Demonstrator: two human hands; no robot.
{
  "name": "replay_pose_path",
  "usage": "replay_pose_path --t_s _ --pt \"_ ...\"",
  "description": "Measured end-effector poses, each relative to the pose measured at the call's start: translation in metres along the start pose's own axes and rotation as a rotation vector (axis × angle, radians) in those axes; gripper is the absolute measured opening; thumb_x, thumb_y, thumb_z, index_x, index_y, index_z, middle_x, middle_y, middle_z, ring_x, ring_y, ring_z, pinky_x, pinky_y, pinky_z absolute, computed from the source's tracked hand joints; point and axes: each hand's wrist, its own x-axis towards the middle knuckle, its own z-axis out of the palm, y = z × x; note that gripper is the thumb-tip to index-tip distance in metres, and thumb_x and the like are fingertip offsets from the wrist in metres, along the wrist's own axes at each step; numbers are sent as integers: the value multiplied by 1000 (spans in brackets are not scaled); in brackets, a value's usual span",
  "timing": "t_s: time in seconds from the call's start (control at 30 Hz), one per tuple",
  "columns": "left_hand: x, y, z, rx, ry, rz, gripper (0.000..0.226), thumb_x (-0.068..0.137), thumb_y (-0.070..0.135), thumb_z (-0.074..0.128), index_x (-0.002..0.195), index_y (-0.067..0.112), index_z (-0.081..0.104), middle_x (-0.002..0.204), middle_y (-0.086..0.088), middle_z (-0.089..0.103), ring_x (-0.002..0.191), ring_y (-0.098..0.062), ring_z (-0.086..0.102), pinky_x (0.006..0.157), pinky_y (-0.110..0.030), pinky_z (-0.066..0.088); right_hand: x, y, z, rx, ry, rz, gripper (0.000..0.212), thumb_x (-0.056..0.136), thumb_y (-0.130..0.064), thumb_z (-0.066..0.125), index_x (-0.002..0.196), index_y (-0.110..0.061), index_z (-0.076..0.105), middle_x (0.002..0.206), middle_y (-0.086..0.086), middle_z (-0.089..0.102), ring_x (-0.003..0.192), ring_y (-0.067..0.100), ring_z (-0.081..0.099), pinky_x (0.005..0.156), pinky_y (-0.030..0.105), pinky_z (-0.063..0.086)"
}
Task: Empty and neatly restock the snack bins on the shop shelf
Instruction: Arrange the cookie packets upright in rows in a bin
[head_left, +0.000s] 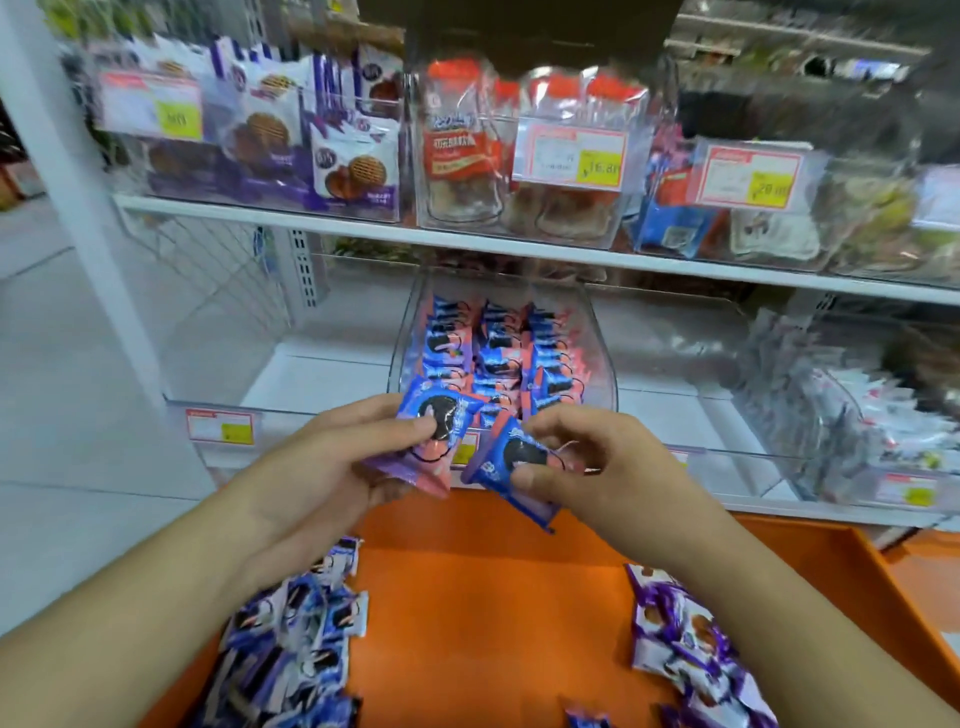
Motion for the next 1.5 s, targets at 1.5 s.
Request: replay_pose_path --t_s 1.5 --pt "60 7 -30 238 284 70 29 78 15 88 103 23 75 88 -5 81 87 -24 79 96 -49 59 130 4 29 34 108 -21 26 95 -6 68 114 -24 74 106 5 74 99 26 65 87 36 54"
